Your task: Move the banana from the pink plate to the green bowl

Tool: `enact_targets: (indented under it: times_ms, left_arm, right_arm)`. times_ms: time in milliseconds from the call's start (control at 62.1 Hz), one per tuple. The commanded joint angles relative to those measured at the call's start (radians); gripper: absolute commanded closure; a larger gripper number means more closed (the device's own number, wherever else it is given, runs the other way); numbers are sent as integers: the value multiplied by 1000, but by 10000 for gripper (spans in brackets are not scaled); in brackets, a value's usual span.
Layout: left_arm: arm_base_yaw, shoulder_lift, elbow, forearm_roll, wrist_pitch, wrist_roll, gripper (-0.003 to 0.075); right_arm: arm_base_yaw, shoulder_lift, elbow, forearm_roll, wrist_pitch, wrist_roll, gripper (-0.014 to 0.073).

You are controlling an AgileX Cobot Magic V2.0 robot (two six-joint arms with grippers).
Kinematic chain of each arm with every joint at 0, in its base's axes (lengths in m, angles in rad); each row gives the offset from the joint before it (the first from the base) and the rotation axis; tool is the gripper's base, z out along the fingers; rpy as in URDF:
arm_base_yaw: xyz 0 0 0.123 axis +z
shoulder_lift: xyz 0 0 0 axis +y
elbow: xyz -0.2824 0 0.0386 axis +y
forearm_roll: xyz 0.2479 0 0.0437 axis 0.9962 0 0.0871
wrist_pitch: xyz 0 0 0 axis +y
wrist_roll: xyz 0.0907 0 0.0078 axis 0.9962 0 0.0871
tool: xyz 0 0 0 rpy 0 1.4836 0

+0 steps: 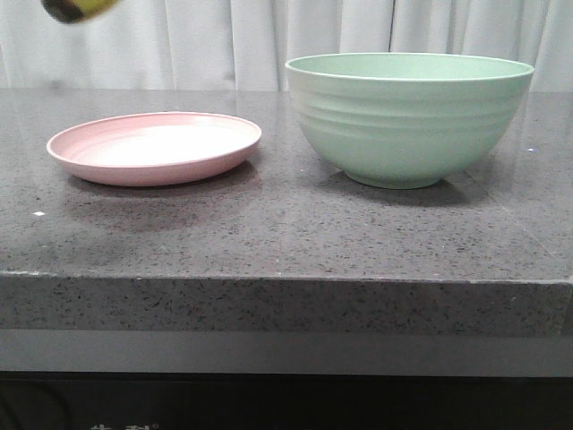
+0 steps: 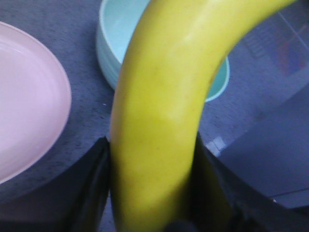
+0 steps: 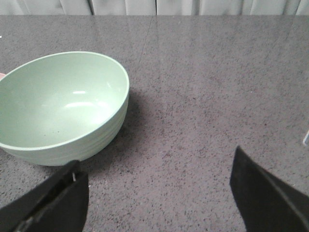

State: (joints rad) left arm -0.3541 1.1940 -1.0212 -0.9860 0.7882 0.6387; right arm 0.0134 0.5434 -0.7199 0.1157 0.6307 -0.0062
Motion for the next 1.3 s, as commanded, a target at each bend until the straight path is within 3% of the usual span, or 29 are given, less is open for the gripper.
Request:
enact_targets:
  times_ms: [0,209,322,628,917,1287]
  left_arm:
    - [-30,-23,9,-205,-34,149,551]
    - [-85,1,14,-235,-15,185,551]
    - [-92,9,14,-235,-15,185,552]
    - [-92,9,14,-235,-20,185,552]
    - [-92,9,14,-235,-24,185,552]
    - [-92,9,14,-235,-24,185,552]
  right_arm:
    - [-2,11,-27,20,-36,-8,-19]
    - [-2,11,-27,44,11,-15,-19]
    - [-1,12,-31,131,11,-95,-19]
    - [29,127,-35,564,79,-480,-19]
    - [29,256,-67,1026,134,-955,-19]
    - [80,481,-160,1396,244,-1421,-19]
